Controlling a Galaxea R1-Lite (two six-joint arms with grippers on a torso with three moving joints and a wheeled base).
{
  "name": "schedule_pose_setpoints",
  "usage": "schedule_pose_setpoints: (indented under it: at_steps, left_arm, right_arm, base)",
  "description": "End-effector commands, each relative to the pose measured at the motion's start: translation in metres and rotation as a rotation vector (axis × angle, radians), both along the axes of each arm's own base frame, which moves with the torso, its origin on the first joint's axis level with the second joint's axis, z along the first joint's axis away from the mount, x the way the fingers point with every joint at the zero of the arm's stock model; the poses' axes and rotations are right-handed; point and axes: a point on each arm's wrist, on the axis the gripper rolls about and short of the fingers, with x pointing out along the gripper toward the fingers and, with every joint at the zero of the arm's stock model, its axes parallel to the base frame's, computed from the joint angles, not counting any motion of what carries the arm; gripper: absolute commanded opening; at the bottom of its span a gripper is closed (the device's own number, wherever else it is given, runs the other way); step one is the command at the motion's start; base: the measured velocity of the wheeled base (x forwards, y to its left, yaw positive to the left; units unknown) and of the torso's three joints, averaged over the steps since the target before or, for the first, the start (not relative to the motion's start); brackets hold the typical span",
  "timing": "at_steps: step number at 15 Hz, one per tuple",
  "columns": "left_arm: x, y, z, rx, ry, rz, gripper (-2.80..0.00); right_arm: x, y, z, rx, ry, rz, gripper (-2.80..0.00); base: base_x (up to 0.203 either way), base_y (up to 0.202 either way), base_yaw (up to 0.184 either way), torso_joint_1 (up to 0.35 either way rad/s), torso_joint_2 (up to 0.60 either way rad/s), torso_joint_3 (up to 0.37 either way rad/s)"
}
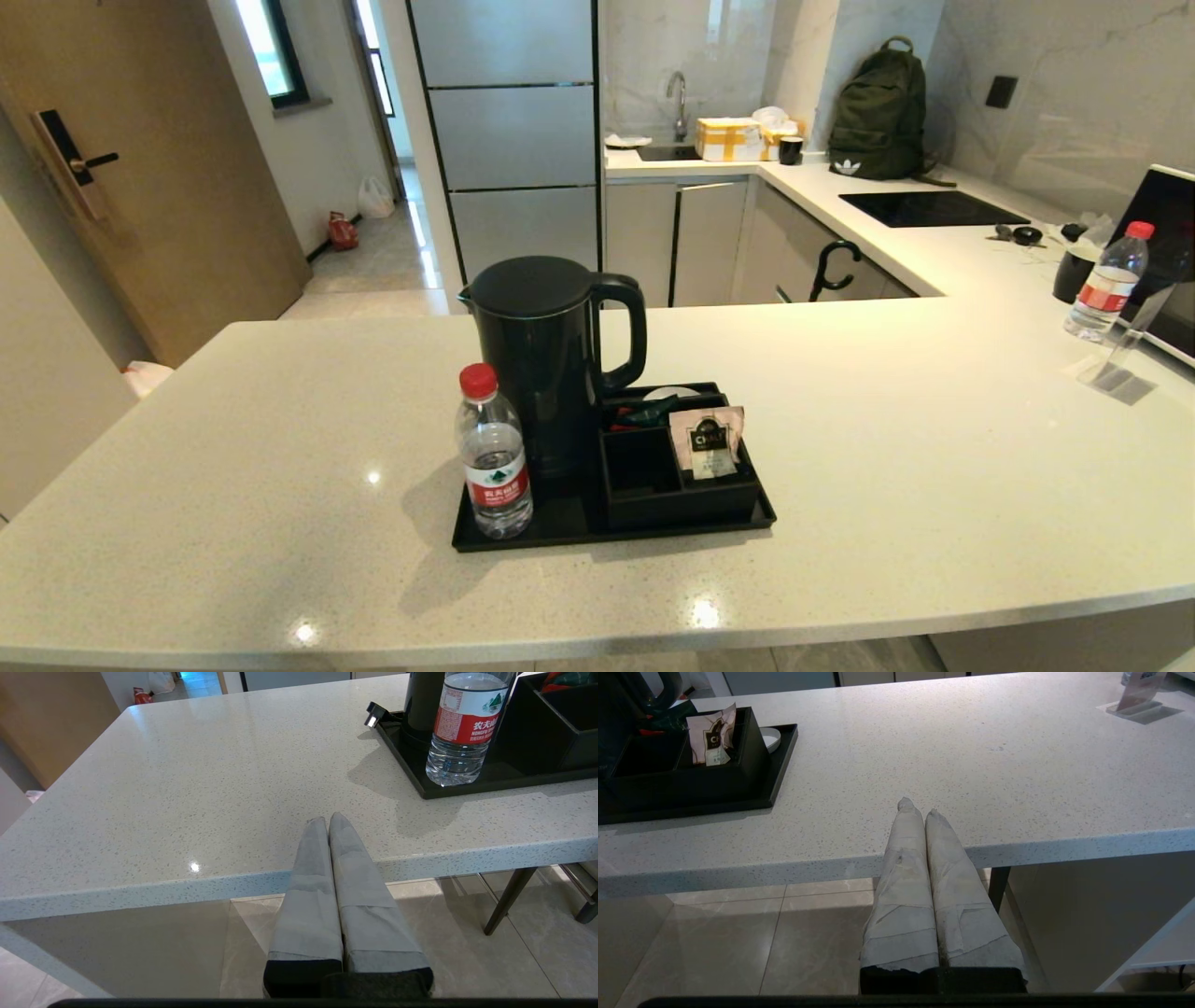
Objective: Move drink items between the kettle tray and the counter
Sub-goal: Pick up the bottled water
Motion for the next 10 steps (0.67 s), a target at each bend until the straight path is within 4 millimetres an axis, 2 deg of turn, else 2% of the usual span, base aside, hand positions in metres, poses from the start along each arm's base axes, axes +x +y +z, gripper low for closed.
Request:
schedule_pose_setpoints:
  at_steps: [1,10]
  left_arm:
    - [0.0000,0.0000,0.0000,0.000,0.000,0.000,-2.80]
    - [0.0001,0.0000,0.0000,0.000,0.001,0.000,-2.80]
  right_arm:
    - [0.0001,0.0000,-0.0004,0.000,0.001,-0.001,-2.80]
    - [0.0001,0.0000,-0.0002,-0.001,0.000,0.002,-2.80]
  base:
    - [0.000,0.000,0.000,0.000,0.00,0.000]
    - [0.000,0.000,0.000,0.000,0.00,0.000]
